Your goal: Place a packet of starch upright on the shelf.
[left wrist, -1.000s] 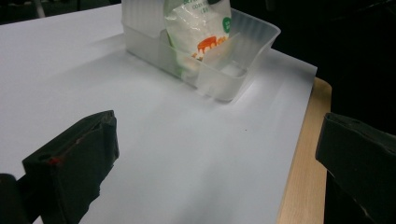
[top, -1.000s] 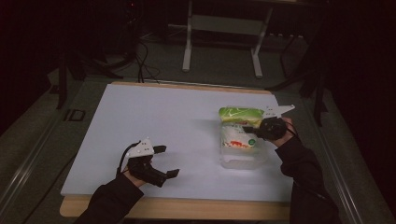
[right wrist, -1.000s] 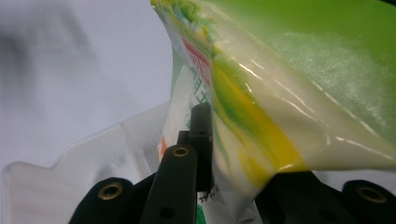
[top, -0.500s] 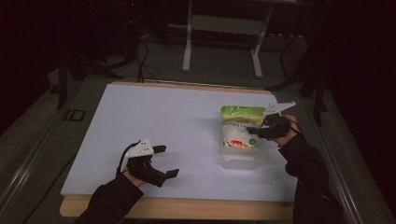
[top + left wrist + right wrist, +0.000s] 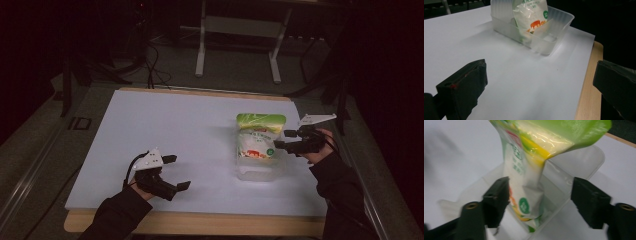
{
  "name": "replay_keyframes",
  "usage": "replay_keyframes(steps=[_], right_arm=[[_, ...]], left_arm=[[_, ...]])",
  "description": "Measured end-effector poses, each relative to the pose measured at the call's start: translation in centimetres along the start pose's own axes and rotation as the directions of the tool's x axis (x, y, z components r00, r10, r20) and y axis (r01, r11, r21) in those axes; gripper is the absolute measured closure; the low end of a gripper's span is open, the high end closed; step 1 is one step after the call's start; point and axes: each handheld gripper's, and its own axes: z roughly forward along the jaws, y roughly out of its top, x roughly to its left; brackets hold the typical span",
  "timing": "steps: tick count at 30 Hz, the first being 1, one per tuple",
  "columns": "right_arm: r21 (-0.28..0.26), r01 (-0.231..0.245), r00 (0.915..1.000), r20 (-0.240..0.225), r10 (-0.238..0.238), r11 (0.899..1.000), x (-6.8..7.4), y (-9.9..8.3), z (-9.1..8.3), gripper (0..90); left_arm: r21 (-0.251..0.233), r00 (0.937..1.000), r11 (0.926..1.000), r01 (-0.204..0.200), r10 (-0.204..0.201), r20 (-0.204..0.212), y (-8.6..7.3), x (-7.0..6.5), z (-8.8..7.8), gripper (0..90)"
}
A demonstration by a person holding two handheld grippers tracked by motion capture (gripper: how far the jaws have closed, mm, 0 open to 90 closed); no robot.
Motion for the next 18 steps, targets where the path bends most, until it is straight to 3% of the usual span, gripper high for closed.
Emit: replay_keyframes(steps=[4, 10, 18], right_arm=[[-0.064, -0.032, 0.9992, -0.027, 0.031, 0.997, 0.9, -0.7, -1.3, 15.2], [-0.133, -0.020, 0.9986, -0.051, 0.013, 0.991, 2.7, -1.6, -2.0, 12.7], [-0.137, 0.029, 0.9979, -0.054, -0.037, 0.990, 5.2, -1.9, -2.0, 13.6]], left_arm=[[-0.002, 0.9999, 0.9999, -0.014, 0.014, -0.007, 0.0, -0.1, 0.0, 0.2], [0.007, 0.9999, 0.9999, -0.013, 0.013, -0.003, -0.1, -0.1, 0.0, 0.2], [0.012, 0.9999, 0.9999, 0.002, -0.002, -0.011, -0.3, 0.0, -0.1, 0.2]])
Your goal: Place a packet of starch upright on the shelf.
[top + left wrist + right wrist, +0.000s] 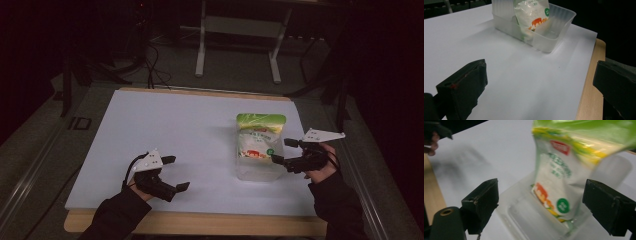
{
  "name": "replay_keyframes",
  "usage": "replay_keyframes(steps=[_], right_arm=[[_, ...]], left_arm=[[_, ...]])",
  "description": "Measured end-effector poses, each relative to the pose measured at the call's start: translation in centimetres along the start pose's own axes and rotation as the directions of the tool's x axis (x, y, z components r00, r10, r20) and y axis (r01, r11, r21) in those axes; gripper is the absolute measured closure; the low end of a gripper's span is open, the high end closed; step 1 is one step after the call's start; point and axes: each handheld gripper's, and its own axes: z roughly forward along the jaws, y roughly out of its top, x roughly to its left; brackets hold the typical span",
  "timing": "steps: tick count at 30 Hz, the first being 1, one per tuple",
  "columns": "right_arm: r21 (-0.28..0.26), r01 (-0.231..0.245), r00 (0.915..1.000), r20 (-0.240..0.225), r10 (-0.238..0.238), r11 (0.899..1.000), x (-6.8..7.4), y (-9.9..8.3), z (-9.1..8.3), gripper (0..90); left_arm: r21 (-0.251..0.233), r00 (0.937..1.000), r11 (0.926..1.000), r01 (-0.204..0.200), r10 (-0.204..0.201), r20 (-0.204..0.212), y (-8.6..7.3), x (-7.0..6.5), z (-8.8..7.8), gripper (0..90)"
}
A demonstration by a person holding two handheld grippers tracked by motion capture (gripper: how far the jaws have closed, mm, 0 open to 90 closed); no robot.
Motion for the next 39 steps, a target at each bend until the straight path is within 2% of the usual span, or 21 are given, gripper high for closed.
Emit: replay_keyframes(steps=[7, 17, 21, 31, 34, 39], right_arm=[[-0.022, 0.004, 0.9998, -0.021, -0.005, 1.000, 2.4, 0.5, 0.5, 13.6], [-0.026, 0.085, 0.9925, -0.086, -0.087, 0.996, 5.7, 0.6, 1.5, 13.5], [-0.041, 0.101, 0.9885, -0.109, -0.105, 0.994, 6.5, 0.3, 1.9, 13.6], [-0.036, 0.092, 0.9793, -0.178, -0.097, 0.995, 8.1, -1.5, 3.0, 13.3], [-0.044, 0.107, 0.9778, -0.176, -0.113, 0.993, 8.5, -2.0, 3.0, 13.3], [-0.044, 0.106, 0.9757, -0.188, -0.112, 0.993, 9.0, -2.8, 3.1, 13.3]], left_arm=[[-0.006, 1.0000, 1.0000, 0.004, -0.004, 0.004, 0.0, -0.2, -0.1, 0.2], [-0.003, 1.0000, 1.0000, -0.002, 0.002, 0.004, -0.2, -0.4, -0.3, 0.2], [-0.010, 1.0000, 0.9999, 0.003, -0.003, 0.006, -0.3, -0.3, -0.3, 0.2], [-0.006, 0.9997, 0.9999, -0.008, 0.008, 0.024, -0.6, -0.4, 0.0, 0.2], [0.000, 0.9995, 0.9998, -0.020, 0.020, 0.027, -0.7, -0.5, 0.2, 0.2], [-0.007, 0.9993, 0.9998, -0.018, 0.018, 0.033, -0.7, -0.6, 0.2, 0.2]])
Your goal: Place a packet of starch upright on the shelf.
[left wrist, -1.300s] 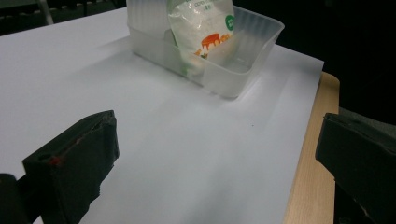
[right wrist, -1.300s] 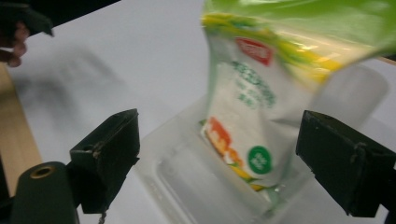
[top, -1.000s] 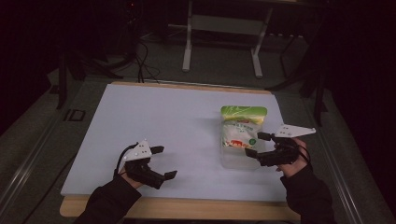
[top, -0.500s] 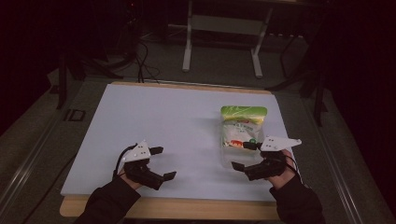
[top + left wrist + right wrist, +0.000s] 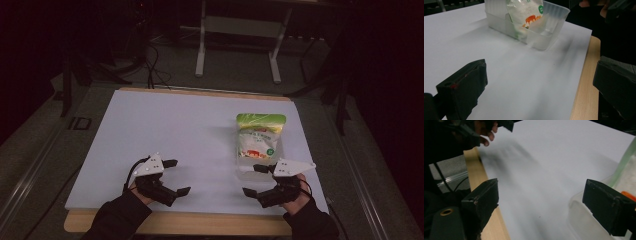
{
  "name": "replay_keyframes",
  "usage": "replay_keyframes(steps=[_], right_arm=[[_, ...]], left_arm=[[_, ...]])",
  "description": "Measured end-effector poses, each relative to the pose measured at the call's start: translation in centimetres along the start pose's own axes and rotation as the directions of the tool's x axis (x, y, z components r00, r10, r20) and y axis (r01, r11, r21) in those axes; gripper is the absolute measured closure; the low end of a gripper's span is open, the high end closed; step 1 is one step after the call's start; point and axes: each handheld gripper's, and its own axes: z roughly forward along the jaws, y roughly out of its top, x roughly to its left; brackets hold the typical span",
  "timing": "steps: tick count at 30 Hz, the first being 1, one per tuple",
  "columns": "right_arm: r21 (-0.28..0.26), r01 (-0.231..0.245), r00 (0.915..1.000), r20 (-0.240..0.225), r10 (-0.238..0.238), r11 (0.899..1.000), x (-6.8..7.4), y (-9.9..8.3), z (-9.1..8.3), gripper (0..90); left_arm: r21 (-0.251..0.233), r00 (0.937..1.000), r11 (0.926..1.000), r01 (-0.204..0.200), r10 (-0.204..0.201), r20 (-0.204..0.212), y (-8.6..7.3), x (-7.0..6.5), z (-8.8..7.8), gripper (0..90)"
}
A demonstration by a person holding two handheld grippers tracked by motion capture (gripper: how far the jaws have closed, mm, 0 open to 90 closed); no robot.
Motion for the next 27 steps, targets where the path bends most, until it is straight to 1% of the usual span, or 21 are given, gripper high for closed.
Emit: replay_keyframes(steps=[4, 8, 12, 14, 17, 20, 27], right_arm=[[0.010, 0.003, 1.0000, 0.008, -0.003, 1.000, 0.3, -0.8, 0.0, 13.3], [0.010, -0.005, 0.9999, 0.013, 0.005, 1.000, 0.5, -1.4, -0.1, 13.3], [0.018, 0.018, 0.9994, 0.029, -0.018, 1.000, 0.7, -2.1, -0.2, 13.4], [0.014, 0.034, 0.9984, 0.044, -0.035, 0.999, 0.7, -2.4, -0.3, 13.4], [0.006, 0.031, 0.9977, 0.060, -0.031, 0.999, 0.6, -2.8, -0.5, 13.5], [0.017, 0.035, 0.9965, 0.076, -0.036, 0.999, 0.4, -3.1, -0.7, 13.8], [0.030, 0.048, 0.9976, 0.048, -0.050, 0.998, 0.3, -3.4, -0.5, 14.4]], left_arm=[[0.000, 1.0000, 1.0000, 0.001, -0.001, 0.000, 0.0, 0.0, 0.0, 0.2], [0.002, 1.0000, 1.0000, 0.001, -0.001, 0.001, -0.1, 0.0, 0.0, 0.2], [0.004, 1.0000, 1.0000, 0.002, -0.002, 0.002, -0.1, 0.0, 0.1, 0.2], [0.003, 1.0000, 1.0000, 0.001, -0.001, 0.001, -0.1, 0.0, 0.1, 0.2], [0.004, 1.0000, 1.0000, 0.001, -0.001, 0.001, -0.2, 0.0, 0.1, 0.2], [0.003, 1.0000, 1.0000, 0.006, -0.006, -0.001, -0.3, 0.1, 0.1, 0.2], [0.005, 1.0000, 1.0000, 0.008, -0.008, 0.000, -0.4, 0.1, 0.2, 0.2]])
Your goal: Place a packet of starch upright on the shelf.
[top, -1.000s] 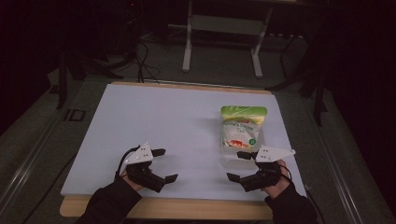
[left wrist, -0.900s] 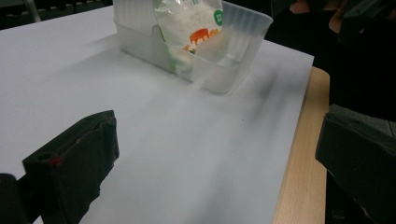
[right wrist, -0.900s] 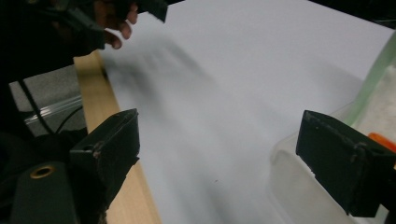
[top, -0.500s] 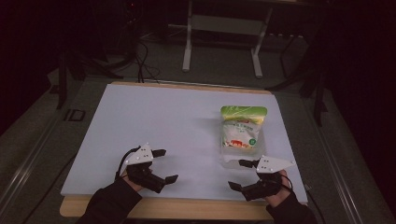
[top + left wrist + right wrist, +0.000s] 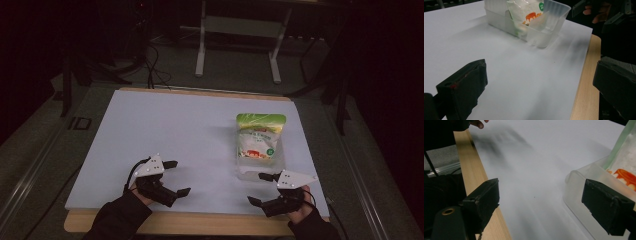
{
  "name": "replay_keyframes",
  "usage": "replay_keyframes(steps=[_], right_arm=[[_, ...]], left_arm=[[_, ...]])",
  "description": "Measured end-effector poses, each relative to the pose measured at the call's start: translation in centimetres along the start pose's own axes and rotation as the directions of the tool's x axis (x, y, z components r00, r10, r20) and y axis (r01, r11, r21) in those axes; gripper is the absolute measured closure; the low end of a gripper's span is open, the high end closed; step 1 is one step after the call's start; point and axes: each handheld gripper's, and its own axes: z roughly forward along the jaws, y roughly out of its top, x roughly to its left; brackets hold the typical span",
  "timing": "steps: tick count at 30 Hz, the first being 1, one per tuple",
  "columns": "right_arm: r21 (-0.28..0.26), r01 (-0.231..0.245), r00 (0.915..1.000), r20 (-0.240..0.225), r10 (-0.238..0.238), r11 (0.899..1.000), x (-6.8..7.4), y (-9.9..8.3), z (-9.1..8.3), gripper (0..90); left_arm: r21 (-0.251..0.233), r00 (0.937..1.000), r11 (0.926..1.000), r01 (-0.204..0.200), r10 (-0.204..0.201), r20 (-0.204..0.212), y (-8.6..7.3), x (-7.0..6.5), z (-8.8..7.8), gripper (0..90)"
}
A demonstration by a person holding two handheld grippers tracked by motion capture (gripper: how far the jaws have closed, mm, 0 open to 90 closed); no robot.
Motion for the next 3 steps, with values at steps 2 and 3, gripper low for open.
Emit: replay_keyframes(steps=[2, 3], right_arm=[[0.005, -0.002, 1.0000, 0.000, 0.002, 1.000, 0.00, -0.02, 0.06, 14.5], [0.008, 0.000, 1.0000, -0.003, 0.000, 1.000, -0.02, -0.02, 0.08, 14.7]], left_arm=[[-0.002, 1.0000, 1.0000, 0.000, 0.000, -0.001, -0.01, 0.01, -0.03, 0.2], [0.000, 1.0000, 1.0000, 0.000, 0.000, -0.003, -0.02, 0.04, -0.05, 0.2]])
